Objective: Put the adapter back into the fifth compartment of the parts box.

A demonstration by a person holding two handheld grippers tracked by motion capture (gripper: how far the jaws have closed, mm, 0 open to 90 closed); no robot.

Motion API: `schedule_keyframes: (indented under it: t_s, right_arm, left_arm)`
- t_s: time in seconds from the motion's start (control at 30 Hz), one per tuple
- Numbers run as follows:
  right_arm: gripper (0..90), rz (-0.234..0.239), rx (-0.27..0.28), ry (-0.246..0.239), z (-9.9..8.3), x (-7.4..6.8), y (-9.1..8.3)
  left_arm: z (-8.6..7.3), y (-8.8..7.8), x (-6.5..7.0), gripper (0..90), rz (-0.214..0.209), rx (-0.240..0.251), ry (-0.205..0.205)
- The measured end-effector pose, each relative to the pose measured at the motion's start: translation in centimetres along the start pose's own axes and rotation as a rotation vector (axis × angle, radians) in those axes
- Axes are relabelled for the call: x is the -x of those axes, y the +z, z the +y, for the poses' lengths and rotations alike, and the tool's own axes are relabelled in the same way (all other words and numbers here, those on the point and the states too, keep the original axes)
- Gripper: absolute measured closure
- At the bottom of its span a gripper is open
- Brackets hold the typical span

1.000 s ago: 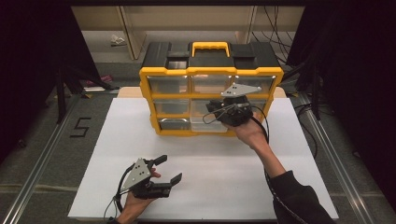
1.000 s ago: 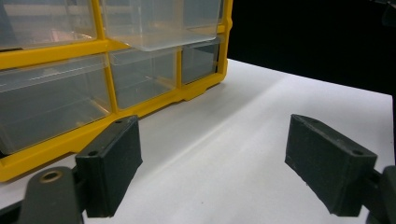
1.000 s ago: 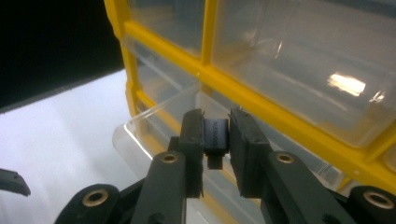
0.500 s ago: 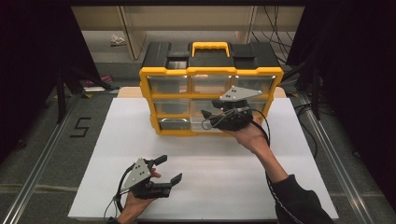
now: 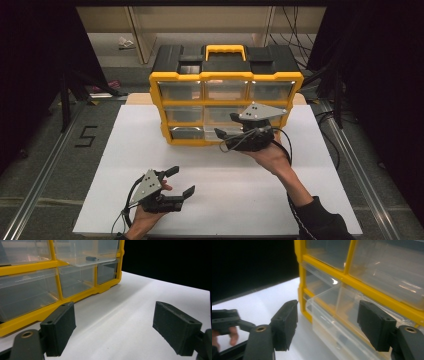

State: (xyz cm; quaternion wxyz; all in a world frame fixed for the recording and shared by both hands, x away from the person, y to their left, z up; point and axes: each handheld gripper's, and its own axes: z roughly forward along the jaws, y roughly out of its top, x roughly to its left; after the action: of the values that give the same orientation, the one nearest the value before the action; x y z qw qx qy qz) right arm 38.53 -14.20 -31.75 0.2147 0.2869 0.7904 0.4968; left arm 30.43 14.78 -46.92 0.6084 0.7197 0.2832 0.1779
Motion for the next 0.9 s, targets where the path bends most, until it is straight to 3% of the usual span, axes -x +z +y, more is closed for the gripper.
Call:
schedule_keyframes:
  t_s: [0.47,0.9]
  right_arm:
    - [26.7,0.094,0.086,0.039,-2.4,-2.2,-1.6]
    - [26.0,0.121,0.103,0.043,-4.0,-2.9,-1.9]
  left_arm:
    - [0.0,-0.1,0.1,17.7,0.002,-0.002,-0.005]
    - [0.0,-0.1,0.1,17.7,-0.003,-0.004,-0.007]
